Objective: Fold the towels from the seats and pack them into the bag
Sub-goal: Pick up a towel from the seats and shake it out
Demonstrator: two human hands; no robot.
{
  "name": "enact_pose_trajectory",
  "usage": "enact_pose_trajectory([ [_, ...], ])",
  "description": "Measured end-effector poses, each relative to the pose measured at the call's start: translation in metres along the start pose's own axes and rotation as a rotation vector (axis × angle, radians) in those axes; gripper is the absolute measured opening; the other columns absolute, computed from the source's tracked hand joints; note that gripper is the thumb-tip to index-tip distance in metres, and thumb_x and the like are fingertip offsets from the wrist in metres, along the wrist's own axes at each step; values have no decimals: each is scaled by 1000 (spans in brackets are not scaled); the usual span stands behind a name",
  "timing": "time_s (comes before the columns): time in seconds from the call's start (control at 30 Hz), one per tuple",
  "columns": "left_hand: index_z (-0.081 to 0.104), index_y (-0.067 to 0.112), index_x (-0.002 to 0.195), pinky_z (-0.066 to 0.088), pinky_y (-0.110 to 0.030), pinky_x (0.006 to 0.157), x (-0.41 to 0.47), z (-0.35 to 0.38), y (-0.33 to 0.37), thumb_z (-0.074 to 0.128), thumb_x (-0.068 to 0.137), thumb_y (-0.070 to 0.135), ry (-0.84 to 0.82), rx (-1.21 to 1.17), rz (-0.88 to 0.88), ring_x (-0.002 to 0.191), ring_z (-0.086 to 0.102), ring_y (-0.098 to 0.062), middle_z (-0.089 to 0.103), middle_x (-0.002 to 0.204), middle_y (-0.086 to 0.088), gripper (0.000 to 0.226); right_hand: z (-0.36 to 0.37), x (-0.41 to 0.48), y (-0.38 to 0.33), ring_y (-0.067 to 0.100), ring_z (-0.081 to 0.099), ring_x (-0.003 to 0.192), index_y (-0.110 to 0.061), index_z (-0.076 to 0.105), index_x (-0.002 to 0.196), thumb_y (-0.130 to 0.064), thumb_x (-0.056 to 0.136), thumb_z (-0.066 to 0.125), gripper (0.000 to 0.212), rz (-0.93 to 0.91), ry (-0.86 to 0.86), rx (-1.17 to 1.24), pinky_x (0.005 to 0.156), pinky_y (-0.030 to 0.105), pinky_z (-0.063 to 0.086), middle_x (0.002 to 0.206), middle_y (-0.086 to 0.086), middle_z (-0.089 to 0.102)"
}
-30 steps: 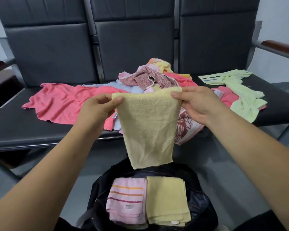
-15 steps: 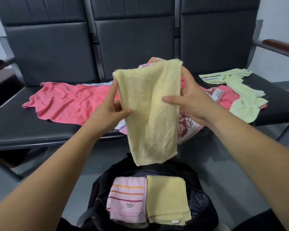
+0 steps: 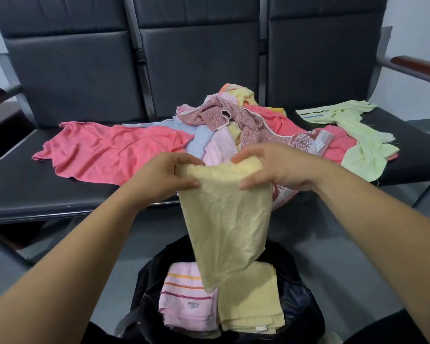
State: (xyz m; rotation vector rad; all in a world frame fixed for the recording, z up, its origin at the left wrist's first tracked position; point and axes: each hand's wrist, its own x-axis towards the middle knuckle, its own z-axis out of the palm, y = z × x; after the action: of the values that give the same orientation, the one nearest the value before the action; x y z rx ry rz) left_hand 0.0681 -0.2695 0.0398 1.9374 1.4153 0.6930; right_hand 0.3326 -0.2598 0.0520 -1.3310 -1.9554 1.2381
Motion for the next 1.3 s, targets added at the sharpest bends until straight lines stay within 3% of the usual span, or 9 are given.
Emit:
enact_pose_trajectory([
  [0.07, 71, 29, 94, 47, -13, 66, 2, 4, 3, 77, 86, 10, 23, 102, 43, 68, 57, 5, 69, 89, 2, 21, 3, 2, -1, 4, 59, 78, -23, 70, 109, -14, 75, 88, 39, -15, 39, -450, 55, 10, 43, 96, -16, 58],
  [0.13, 64, 28, 86, 38, -11, 56, 2, 8, 3, 70, 91, 9, 40, 134, 37, 58, 51, 8, 59, 74, 9, 20, 4, 5, 0, 9, 57, 77, -25, 71, 90, -17, 76, 86, 23, -61, 137, -494, 58, 17, 39, 86, -12, 60],
  [0.33, 64, 18, 104, 58, -46, 78, 3, 8, -6, 66, 97, 23, 49, -212, -61, 74, 60, -16, 63, 84, -4, 8, -2, 4, 13, 9, 69, 81, -12, 72, 106, -16, 90, 75, 16, -24, 123, 91, 65, 23, 54, 94, 0, 71],
  [0.5, 68, 25, 95, 46, -26, 53, 7, 11, -5, 69, 95, 29, 170, -475, -207, 59, 47, -15, 57, 79, -6, 4, 0, 5, 9, 9, 65, 58, -17, 61, 96, -9, 97, 64, 8, 135, 192, 506, 47, 23, 50, 83, 2, 65],
  [0.7, 67, 14, 109, 59, -33, 74, 5, 10, 0, 80, 69, 16, -27, -720, -233, 83, 69, -18, 70, 93, -5, 42, -2, 3, -1, 22, 73, 90, -10, 75, 95, -12, 90, 63, 13, 134, -80, 1073, 90, 39, 60, 99, 10, 72],
  [0.8, 74, 19, 107, 57, -32, 85, 3, 3, -4, 85, 74, 9, 10, -330, -180, 93, 70, -17, 73, 107, -6, 36, -6, 0, -1, 24, 74, 95, -8, 64, 116, 6, 83, 60, 36, 100, -95, 917, 82, 35, 62, 102, 14, 74],
  [0.93, 72, 23, 95, 49, -30, 77, 1, 5, -1, 70, 93, 14, 101, 46, -63, 77, 60, -11, 70, 84, 3, 9, -3, 3, 5, 19, 72, 87, -6, 71, 103, 10, 89, 63, 22, 135, 30, 488, 78, 29, 62, 95, 12, 73],
  [1.1, 70, 22, 101, 51, -30, 74, 3, 6, -7, 68, 96, 20, 127, -147, -94, 77, 62, -12, 67, 84, 5, 6, 4, 8, 11, 15, 59, 75, -18, 51, 71, -5, 99, 60, 32, 89, 129, 418, 67, 31, 55, 79, -1, 60],
  [1.3, 73, 22, 86, 48, -26, 60, 2, 4, -5, 72, 90, 16, 83, -529, -202, 65, 60, -14, 68, 76, 1, 8, -5, 2, 7, 24, 71, 84, -14, 55, 93, -2, 89, 65, 16, 97, -67, 843, 71, 42, 60, 89, 10, 70],
])
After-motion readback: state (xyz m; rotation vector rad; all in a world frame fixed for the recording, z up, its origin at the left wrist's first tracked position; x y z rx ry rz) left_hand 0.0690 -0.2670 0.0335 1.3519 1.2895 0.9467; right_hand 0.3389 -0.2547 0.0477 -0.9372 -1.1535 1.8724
